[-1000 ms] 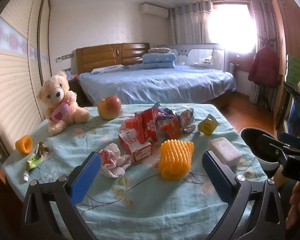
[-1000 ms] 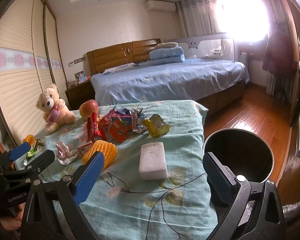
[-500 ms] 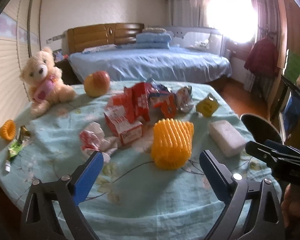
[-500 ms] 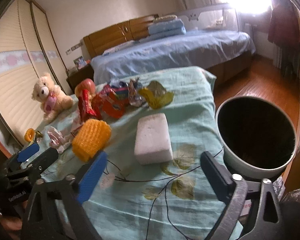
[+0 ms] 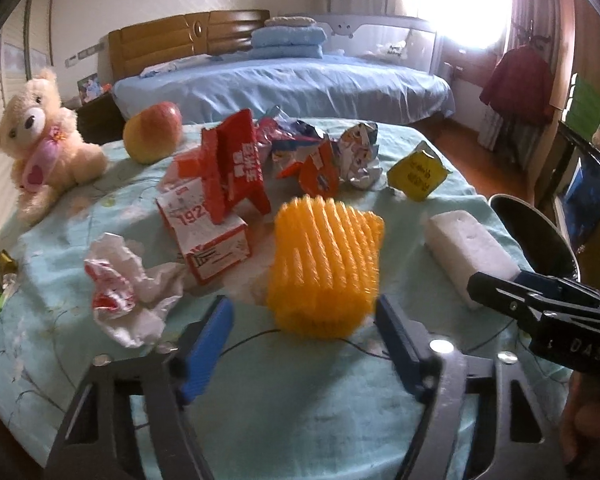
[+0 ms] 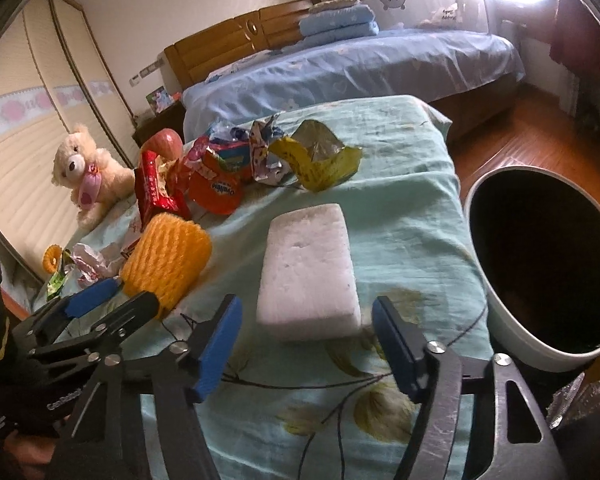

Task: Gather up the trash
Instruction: 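Grasp the yellow mesh net with the left tool while the right tool grasps the white sponge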

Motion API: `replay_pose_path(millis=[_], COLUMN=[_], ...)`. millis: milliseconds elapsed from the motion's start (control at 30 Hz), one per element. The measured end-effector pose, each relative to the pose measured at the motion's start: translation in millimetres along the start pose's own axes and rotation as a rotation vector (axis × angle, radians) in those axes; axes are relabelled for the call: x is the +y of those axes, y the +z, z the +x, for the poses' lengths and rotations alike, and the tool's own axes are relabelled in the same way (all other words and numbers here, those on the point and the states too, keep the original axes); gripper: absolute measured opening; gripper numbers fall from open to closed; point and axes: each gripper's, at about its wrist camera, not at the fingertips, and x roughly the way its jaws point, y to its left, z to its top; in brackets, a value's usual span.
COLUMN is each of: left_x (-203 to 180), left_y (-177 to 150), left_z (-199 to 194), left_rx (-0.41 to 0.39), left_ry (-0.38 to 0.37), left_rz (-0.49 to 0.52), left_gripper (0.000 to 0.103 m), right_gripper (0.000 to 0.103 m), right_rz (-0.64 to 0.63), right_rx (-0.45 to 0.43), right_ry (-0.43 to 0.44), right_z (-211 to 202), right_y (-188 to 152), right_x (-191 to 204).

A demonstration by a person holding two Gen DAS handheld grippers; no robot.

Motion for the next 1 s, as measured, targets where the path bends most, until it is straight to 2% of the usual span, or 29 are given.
replay_pose_path(millis=[33,67,100,200,233,333,433,700,767,800,867,900,1000], left_x=[-1,-1,0,1,1,4,4,-2,0,1,2,2,0], left_y=[0,0,1,0,0,0,-1,-2,-2,0,3,6,15], left_z=[2,5,7,10,11,10,6,-5,-5,-3,-1,0,5], left_rx=[0.009,0.018,0.027,0.037,0.036,0.034,0.023,-0.004,0.006,0.011,0.006,-0.003,-0.021], left_ry=[-0.01,-0.021,-0.031,-0.061,-0.067,-0.081,-0.096,-0.11,-0.096,-0.095,-0.053,-0.031,0.0], left_rz=[0.0,-0.001,0.0,-0.002,-0.003,-0.005,-0.004,0.01,-0.006,-0.011,-0.012,-0.011,0.003], left_gripper=[0.051,0.046,0.036,0.021,0.012,0.001,0.0,0.0,0.005,0.012,0.036,0.055,0.058], right_gripper=[0.056,0.052,0.05,0.047,0.046,0.045,0.045,0.045,0.045,0.045,0.045,0.045,0.045], right_rz=[-0.003,-0.004,-0.006,-0.016,-0.02,-0.028,-0.022,0.005,0.013,0.015,0.022,0.023,0.03], right_rx=[0.004,0.012,0.017,0.004,-0.003,-0.018,-0.036,-0.081,-0.086,-0.087,-0.088,-0.09,-0.089], right_ry=[-0.001,-0.002,-0.006,-0.007,-0.005,-0.012,-0.012,-0.017,-0.017,-0.016,-0.009,-0.007,-0.003], right_z=[2,3,5,3,3,-4,-12,-32,-34,-35,-36,-37,-35], right_y=[1,1,2,2,3,3,3,6,7,7,7,5,6], right_x=[-1,0,-1,0,-1,1,-1,-13,-16,-16,-17,-18,-20])
